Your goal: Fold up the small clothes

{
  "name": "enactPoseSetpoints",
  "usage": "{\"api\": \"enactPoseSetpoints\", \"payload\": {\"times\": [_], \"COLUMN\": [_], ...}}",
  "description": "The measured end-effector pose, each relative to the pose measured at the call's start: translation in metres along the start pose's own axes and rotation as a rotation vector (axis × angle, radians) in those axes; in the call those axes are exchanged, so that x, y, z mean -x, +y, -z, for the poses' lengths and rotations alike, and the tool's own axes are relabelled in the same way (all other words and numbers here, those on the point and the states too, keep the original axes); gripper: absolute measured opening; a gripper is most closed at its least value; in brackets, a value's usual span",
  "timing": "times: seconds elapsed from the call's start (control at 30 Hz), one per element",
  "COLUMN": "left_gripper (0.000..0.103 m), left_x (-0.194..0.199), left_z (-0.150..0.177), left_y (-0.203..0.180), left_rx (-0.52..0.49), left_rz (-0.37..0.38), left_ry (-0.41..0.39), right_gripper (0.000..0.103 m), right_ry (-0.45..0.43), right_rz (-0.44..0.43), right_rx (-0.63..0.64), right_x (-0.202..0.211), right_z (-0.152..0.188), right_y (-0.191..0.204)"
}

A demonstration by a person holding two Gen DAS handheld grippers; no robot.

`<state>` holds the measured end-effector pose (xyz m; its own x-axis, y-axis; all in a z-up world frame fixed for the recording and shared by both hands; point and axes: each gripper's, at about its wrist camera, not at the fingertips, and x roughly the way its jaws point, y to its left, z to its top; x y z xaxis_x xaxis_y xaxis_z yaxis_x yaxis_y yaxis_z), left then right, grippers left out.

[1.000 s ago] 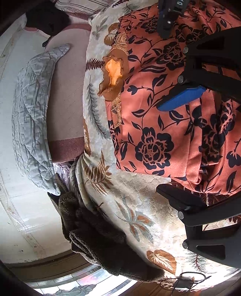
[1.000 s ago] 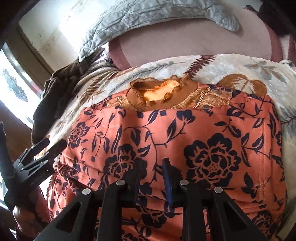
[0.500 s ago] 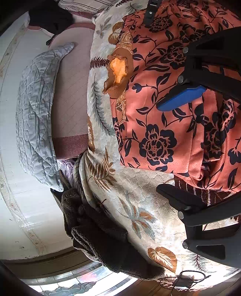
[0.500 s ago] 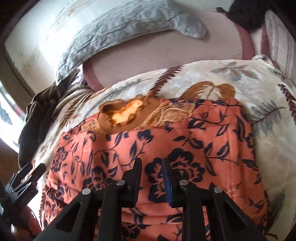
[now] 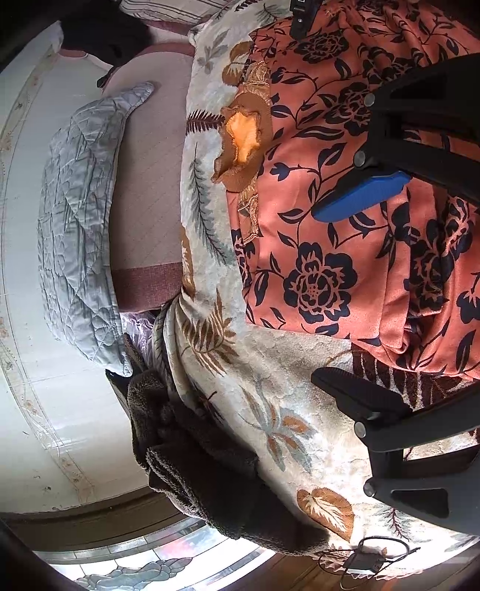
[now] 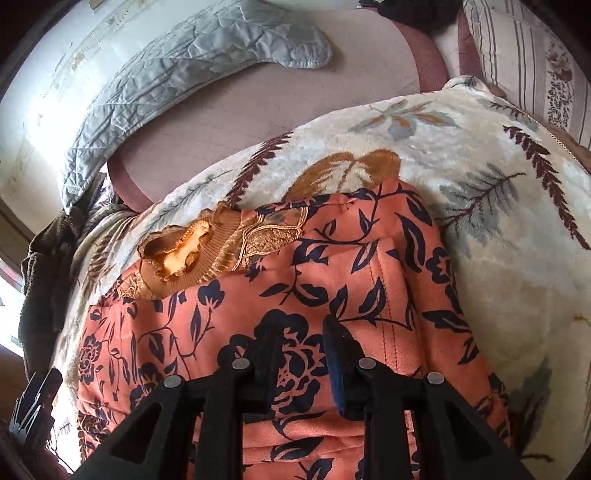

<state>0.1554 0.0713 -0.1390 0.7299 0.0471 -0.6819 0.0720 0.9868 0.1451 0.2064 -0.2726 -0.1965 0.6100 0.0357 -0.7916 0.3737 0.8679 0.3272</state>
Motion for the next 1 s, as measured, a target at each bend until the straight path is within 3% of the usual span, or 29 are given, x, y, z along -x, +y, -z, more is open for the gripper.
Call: {"api": "enactPoseSetpoints", "payload": {"times": [0.13,0.3,0.37,0.47,0.57,0.7,0.87,1.0], "left_gripper": [0.082,0.082,0.082,0.082,0.083,0.083,0.083,0.083], "left_x": [-0.009,-0.05,-0.059,-0.06,-0.062,-0.056,-0.041,-0.027], "left_z": [0.003,0.018,0.023,0.023,0.026,0.027,0.031,0.041], "left_y": [0.003,0.017,0.027,0.036,0.031,0.03,0.048,0.066], "left_rx": [0.003,0.033,0.074,0.118,0.084,0.053,0.063,0.036], "left_rz": [-0.007,-0.089,-0.09,-0.073,-0.091,-0.093,-0.098,-0.15], "left_ry": [0.038,0.234,0.273,0.278,0.286,0.279,0.271,0.252], "right_gripper": [0.025,0.025,0.025,0.025,0.025,0.025,0.027,0.027], "right_ry": [0.086,0.051,0.006,-0.019,0.049,0.04,0.039,0.161], "right_rz": [0.021,-0.046,-0.099,-0.135,-0.132,-0.183,-0.179,-0.151], "right_rx": [-0.057,-0.098,-0.121,-0.158,-0.204,-0.264,-0.207,-0.093], "right_x": [-0.017,-0.005,0.003,0.003,-0.017,-0.007,0.011,0.008], "right_z": [-0.001,-0.003,-0.007,-0.012,-0.011,-0.014,-0.014,0.003], "right_y": [-0.015,-0.025,-0.031,-0.041,-0.054,-0.062,-0.055,-0.041]}}
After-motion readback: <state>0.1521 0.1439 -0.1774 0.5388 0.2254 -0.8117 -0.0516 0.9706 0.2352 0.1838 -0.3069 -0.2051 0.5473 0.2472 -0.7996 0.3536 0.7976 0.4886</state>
